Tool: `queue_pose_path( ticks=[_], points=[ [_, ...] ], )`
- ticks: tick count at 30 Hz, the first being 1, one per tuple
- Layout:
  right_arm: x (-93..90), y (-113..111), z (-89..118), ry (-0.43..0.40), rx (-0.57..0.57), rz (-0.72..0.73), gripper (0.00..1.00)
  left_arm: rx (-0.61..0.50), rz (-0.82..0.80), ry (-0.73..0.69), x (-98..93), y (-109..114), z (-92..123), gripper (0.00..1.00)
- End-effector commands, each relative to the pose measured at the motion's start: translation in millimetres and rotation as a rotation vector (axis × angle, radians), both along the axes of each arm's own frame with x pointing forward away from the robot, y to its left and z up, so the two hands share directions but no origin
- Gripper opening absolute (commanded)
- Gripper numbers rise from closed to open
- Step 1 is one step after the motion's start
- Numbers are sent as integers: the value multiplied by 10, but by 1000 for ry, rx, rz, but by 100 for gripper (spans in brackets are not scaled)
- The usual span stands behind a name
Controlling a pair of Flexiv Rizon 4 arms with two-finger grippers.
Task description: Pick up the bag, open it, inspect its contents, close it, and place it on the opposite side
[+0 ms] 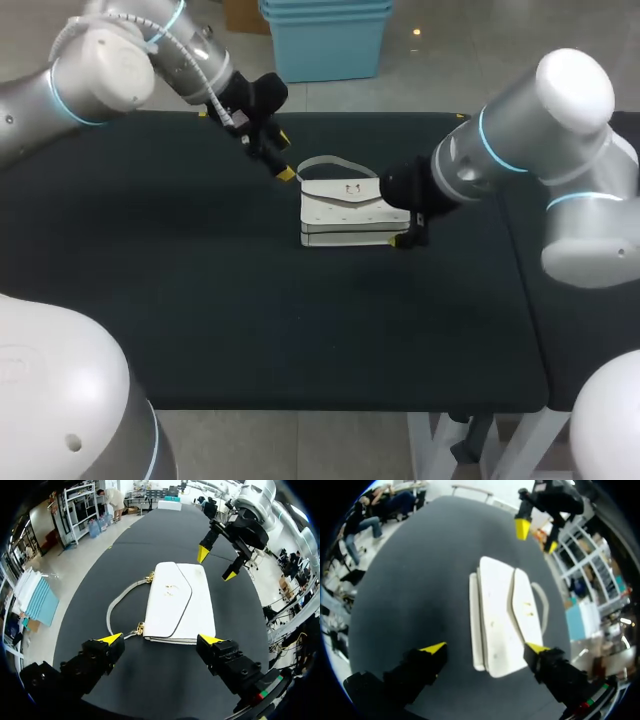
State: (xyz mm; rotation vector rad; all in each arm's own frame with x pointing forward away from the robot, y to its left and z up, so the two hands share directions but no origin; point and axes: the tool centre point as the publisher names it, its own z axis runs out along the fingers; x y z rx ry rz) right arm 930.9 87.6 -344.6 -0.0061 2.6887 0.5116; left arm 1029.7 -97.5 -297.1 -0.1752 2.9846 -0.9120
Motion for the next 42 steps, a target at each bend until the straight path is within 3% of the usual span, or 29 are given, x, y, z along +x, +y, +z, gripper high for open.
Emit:
queue_pose_path(
  ticks=[1,5,11,23,33,37,40,42],
  points=[
    [8,56,-114,-124,2,-49,95,-127,-73,-43,12,-45,-108,100],
    [43,46,-164,-180,-38,-72,71,-168,-148,-49,13,-82,-71,100],
    [101,-18,-220,-208,-66,-96,49,-168,-148,-49,13,-82,-71,100],
    [219,-6,-255,-312,-145,-103,42,-207,-251,-111,-2,-82,-126,100],
    [260,-36,-288,-359,-191,-118,27,-189,-330,-109,-26,-126,-221,100],
    [268,-50,-302,-371,-206,-125,25,-182,-357,-119,-48,-156,-238,100],
    [269,-53,-305,-380,-209,-130,19,-185,-380,-131,-55,-181,-255,100],
    [267,-49,-308,-385,-211,-133,7,-186,-390,-146,-53,-200,-273,100]
  ],
)
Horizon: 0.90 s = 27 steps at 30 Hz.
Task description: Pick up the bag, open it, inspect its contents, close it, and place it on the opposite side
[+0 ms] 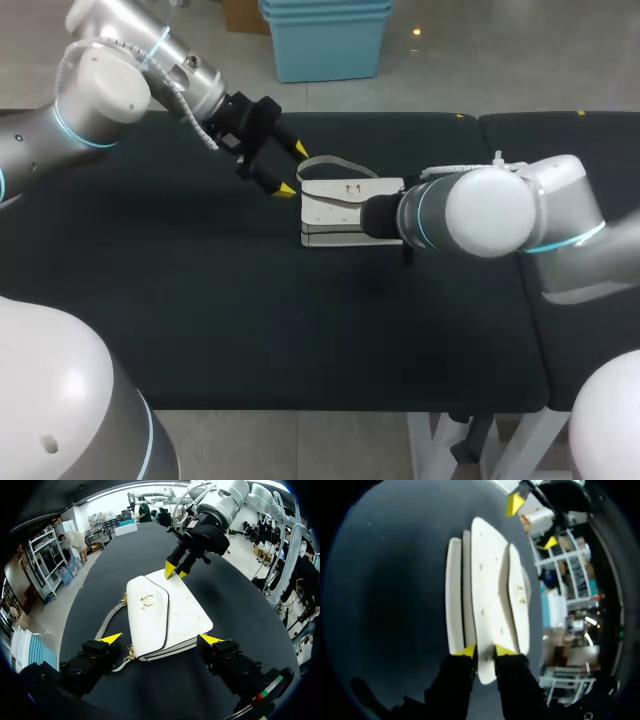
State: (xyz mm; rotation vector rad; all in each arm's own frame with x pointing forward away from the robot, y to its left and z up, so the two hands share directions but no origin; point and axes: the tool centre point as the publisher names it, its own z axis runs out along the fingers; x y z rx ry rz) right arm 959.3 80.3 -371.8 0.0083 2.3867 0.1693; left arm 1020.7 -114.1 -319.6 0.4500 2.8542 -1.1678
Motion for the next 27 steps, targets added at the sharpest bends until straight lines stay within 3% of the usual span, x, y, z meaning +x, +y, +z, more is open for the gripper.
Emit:
queue_pose_path(
  ticks=[1,17,27],
  points=[
    [-20,27,-37,-56,0,-9,0,-15,-8,-18,41,-44,-54,100],
    [-162,129,-77,-56,-24,-63,0,-150,-48,-394,-18,-297,-95,100],
    [-162,129,-77,-56,-24,-63,0,-167,-140,-503,-44,-351,-123,100]
  ],
)
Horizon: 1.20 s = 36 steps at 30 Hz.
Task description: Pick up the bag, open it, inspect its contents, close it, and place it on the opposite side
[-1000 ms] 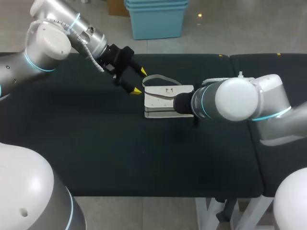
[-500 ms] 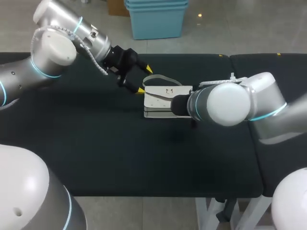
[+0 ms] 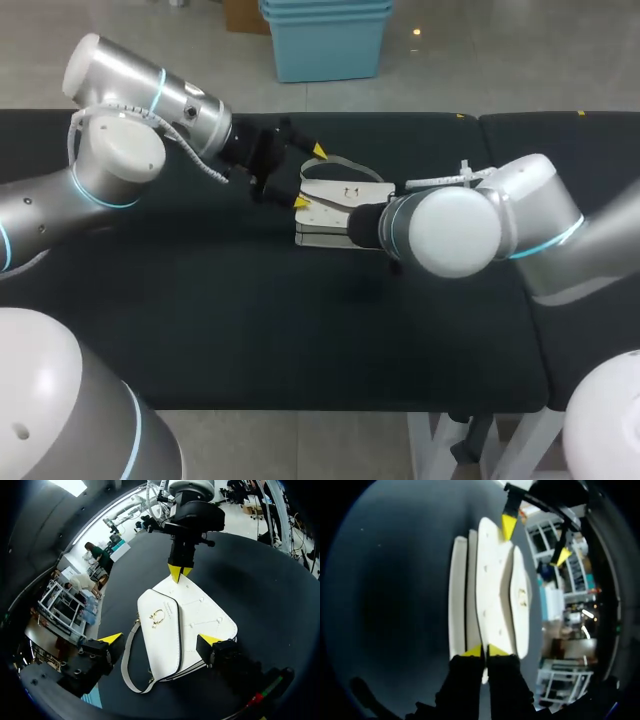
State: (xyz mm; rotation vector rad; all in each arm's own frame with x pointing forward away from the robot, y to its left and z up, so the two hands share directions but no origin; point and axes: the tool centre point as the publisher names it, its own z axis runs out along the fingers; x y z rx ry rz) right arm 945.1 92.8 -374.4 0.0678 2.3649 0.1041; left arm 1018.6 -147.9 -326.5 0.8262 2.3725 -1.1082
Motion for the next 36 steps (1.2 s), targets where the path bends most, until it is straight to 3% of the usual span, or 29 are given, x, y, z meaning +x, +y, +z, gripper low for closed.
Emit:
queue_pose_path(
  ticks=[1,10,16,24,31,33,34,36],
  points=[
    [-20,4,-51,-36,4,0,0,-31,10,-55,-24,-18,-62,100],
    [-20,4,-51,-36,4,0,0,-3,-65,-145,-71,-105,-140,99],
    [-20,4,-51,-36,4,0,0,14,-93,-186,-79,-159,-205,76],
    [-20,4,-51,-36,4,0,0,15,-113,-212,-29,-257,-296,65],
    [-20,4,-51,-36,4,0,0,21,-117,-255,-16,-320,-366,34],
    [-20,4,-51,-36,4,0,0,26,-109,-254,19,-336,-387,17],
    [-20,4,-51,-36,4,0,0,27,-103,-251,38,-341,-393,0],
    [-20,4,-51,-36,4,0,0,21,-90,-237,72,-349,-388,0]
  ],
)
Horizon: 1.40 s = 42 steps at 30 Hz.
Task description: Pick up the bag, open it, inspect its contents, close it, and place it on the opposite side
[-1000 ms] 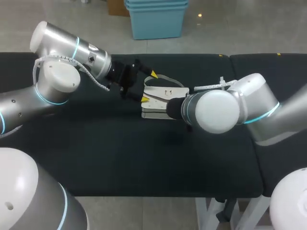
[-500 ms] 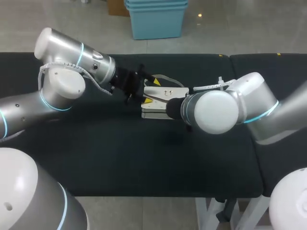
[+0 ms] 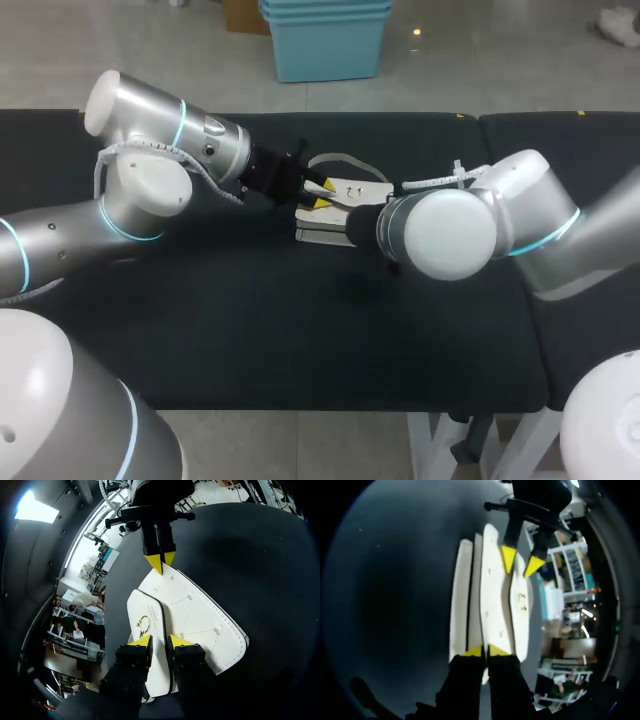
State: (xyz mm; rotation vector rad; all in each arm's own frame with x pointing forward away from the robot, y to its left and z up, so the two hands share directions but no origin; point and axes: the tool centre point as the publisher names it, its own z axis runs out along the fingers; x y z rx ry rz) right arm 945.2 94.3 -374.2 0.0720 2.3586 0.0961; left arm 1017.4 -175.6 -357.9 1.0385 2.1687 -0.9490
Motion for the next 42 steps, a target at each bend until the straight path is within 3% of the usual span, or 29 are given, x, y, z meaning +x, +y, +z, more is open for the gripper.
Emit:
queue_pose_path(
  ticks=[1,9,22,28,36,37,38,42],
  points=[
    [-21,-11,-53,-30,8,6,0,-11,13,13,93,-74,-71,0],
    [-21,-11,-53,-30,8,6,0,-66,55,139,175,-18,148,0],
    [-21,-11,-53,-30,8,6,0,-19,207,559,372,-12,484,0],
    [-21,-11,-53,-30,8,6,0,-4,263,623,413,-22,469,0],
    [-21,-11,-53,-30,8,6,0,3,228,590,336,-10,432,0],
    [-21,-11,-53,-30,8,6,0,3,221,586,321,-6,421,26],
    [-21,-11,-53,-30,8,6,0,-1,221,578,310,-3,414,40],
    [-21,-11,-53,-30,8,6,0,-38,236,492,259,18,367,73]
  ],
)
